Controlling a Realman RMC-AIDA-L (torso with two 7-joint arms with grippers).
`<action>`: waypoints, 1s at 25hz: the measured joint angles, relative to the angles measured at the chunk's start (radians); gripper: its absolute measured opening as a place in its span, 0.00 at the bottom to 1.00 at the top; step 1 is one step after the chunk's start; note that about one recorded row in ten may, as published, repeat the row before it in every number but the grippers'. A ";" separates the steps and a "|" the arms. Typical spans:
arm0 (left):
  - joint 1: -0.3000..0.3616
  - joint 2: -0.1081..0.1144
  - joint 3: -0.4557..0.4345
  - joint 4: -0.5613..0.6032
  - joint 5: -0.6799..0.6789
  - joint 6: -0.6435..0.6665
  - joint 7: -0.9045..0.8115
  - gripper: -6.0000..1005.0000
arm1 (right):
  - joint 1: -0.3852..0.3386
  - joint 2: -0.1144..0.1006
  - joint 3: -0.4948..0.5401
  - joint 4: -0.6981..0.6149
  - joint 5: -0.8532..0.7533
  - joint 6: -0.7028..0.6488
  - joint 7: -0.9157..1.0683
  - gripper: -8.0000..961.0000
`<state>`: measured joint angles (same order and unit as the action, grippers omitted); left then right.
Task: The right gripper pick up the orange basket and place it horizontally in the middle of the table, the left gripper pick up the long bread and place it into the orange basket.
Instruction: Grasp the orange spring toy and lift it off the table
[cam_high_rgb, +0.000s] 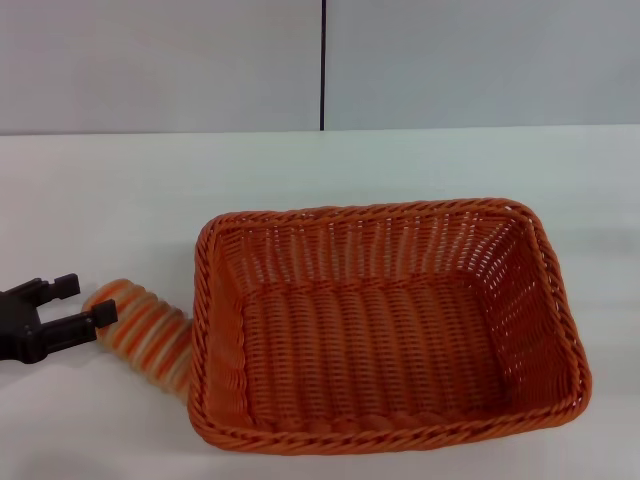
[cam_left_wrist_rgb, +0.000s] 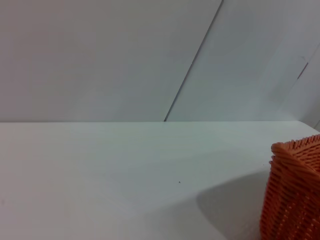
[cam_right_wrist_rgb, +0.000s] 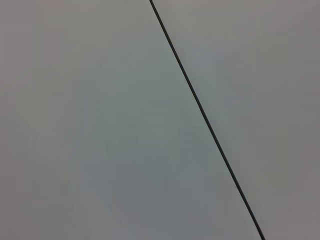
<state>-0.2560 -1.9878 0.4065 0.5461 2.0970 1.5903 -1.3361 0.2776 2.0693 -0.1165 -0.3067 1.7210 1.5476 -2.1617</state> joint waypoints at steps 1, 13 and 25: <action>-0.001 0.000 0.000 0.000 0.000 -0.001 0.000 0.86 | 0.000 0.000 0.000 0.000 0.000 0.005 0.000 0.46; -0.012 -0.005 0.000 0.000 0.010 -0.009 0.001 0.86 | 0.006 -0.001 0.000 0.000 0.000 0.007 0.000 0.46; -0.015 -0.005 0.013 0.000 0.011 -0.021 0.011 0.86 | 0.006 -0.002 0.000 0.000 0.000 0.007 0.000 0.46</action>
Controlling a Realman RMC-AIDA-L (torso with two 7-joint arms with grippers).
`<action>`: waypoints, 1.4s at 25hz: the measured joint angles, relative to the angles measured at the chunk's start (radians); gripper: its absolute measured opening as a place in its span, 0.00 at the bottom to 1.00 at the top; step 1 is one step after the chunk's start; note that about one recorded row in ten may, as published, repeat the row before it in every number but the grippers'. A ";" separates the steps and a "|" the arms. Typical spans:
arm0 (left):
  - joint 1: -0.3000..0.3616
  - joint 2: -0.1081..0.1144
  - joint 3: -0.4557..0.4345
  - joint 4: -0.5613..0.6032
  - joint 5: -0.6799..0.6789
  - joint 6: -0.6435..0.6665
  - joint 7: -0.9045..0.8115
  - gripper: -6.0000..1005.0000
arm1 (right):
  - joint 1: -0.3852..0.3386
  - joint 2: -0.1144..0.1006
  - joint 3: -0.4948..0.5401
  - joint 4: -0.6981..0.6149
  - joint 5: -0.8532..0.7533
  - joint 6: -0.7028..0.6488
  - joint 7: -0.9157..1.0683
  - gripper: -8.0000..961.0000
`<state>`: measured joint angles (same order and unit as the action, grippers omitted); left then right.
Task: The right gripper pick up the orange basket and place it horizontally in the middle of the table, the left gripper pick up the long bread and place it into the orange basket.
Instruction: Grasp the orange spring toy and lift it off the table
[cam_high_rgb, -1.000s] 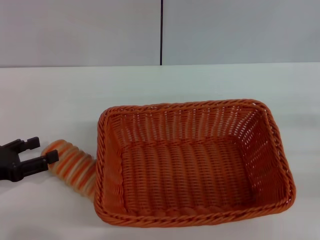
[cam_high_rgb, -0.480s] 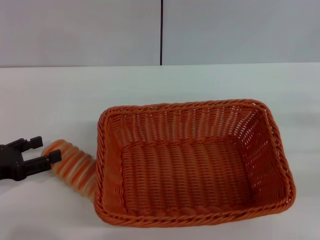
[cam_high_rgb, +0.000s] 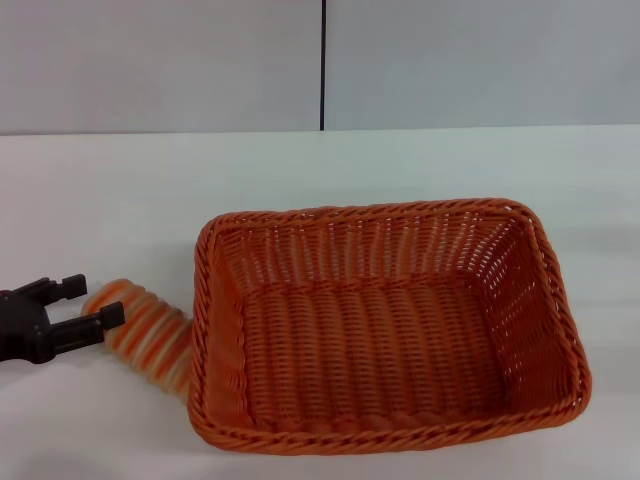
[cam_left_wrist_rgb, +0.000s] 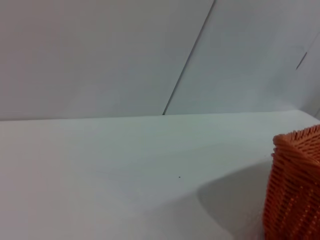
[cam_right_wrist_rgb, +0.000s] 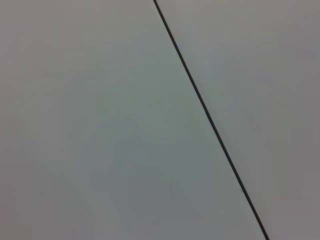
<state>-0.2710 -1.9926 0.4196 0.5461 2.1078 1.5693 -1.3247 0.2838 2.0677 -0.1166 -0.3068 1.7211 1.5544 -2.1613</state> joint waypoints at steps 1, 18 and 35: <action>-0.001 0.000 0.001 0.000 0.000 -0.001 0.000 0.86 | 0.000 0.000 0.000 0.000 0.000 0.000 0.000 0.46; -0.004 -0.012 0.001 0.000 0.026 -0.032 0.013 0.86 | -0.001 0.000 0.000 0.000 0.000 -0.002 0.000 0.46; 0.000 -0.014 -0.009 0.000 0.019 -0.061 0.016 0.57 | -0.006 0.002 0.004 0.000 0.000 -0.004 0.000 0.46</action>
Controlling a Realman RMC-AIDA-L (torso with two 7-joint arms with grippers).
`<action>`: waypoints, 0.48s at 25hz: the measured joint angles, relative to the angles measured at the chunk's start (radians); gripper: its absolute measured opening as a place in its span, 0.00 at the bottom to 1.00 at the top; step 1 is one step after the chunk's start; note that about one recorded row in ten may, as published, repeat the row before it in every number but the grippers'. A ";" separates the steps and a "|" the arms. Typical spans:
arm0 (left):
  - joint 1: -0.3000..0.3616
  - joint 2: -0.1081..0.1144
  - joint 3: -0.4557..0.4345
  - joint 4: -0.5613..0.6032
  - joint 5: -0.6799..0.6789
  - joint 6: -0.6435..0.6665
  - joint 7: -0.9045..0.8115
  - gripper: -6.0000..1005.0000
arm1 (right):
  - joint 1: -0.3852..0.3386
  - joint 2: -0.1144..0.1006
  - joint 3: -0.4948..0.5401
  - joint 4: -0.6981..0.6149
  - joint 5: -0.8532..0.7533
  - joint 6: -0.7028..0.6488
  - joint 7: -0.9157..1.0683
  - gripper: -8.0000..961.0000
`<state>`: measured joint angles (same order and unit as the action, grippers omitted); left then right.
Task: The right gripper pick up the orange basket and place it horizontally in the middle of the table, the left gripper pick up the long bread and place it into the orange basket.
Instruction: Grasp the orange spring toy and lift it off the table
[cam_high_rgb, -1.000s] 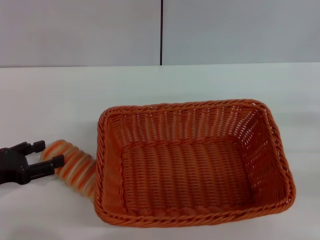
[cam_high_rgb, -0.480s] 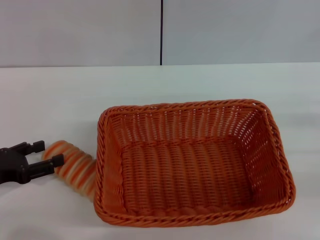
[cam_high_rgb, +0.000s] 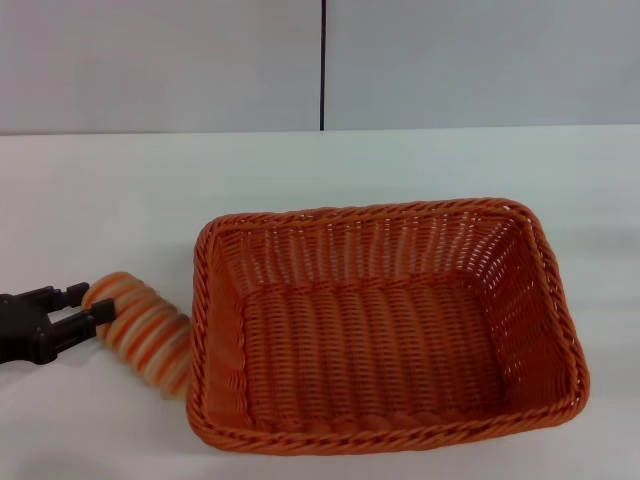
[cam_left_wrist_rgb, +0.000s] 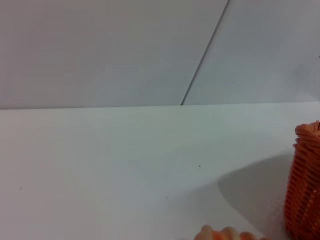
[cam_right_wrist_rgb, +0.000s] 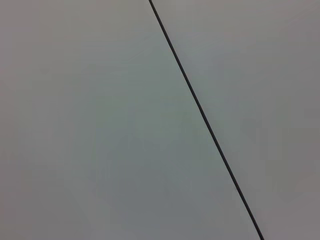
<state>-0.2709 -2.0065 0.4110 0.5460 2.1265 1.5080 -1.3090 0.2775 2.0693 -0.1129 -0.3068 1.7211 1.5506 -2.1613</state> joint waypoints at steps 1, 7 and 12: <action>0.000 0.000 0.000 0.000 0.000 0.000 0.000 0.54 | 0.000 0.000 0.002 0.003 0.000 -0.001 0.000 0.46; -0.001 0.000 0.000 0.000 0.001 0.000 0.009 0.47 | 0.000 -0.001 0.004 0.009 0.000 -0.004 0.000 0.46; -0.003 0.000 0.000 0.000 0.003 -0.003 0.010 0.43 | 0.000 -0.001 0.004 0.009 0.001 -0.004 0.000 0.46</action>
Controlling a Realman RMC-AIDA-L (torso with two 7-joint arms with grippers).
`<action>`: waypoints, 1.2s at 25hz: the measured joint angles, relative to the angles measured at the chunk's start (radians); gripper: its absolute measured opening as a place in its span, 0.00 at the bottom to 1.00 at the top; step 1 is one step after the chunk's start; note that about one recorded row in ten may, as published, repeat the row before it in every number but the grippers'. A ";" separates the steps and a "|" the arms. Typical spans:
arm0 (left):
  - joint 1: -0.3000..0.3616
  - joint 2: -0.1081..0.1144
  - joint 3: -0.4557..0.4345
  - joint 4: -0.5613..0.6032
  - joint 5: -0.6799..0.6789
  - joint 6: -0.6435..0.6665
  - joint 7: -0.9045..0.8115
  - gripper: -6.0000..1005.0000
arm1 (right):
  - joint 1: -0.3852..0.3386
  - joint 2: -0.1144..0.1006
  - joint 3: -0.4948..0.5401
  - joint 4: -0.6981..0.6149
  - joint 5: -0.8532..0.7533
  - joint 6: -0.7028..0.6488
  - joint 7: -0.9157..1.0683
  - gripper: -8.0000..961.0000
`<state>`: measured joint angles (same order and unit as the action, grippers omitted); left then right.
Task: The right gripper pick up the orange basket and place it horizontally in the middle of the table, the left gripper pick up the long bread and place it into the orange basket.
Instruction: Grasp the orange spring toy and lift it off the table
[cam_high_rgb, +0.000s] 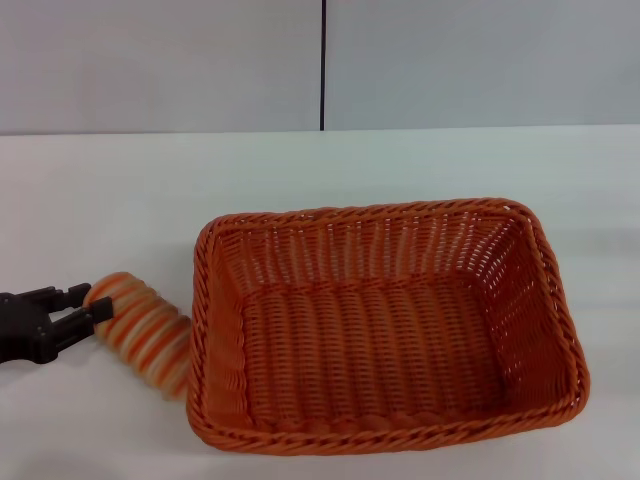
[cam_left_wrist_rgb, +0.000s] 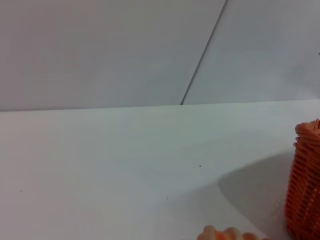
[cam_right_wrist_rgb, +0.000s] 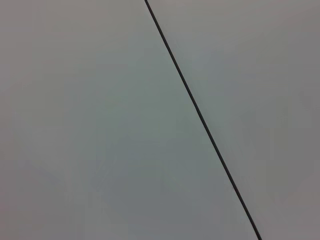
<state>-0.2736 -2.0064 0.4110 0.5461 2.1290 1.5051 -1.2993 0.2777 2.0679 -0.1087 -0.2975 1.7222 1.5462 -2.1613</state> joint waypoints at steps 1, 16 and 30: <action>0.000 0.000 0.000 0.000 -0.001 0.000 0.000 0.42 | 0.000 0.000 0.000 0.000 0.001 0.000 0.000 0.46; -0.001 0.000 0.000 0.000 -0.003 0.000 0.000 0.30 | 0.008 0.000 0.000 0.000 0.001 0.000 0.000 0.46; -0.004 0.000 -0.001 0.000 -0.003 -0.010 -0.003 0.20 | 0.014 0.000 0.001 0.006 0.004 -0.010 0.000 0.46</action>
<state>-0.2780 -2.0064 0.4095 0.5460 2.1260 1.4956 -1.3021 0.2917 2.0677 -0.1073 -0.2910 1.7257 1.5359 -2.1614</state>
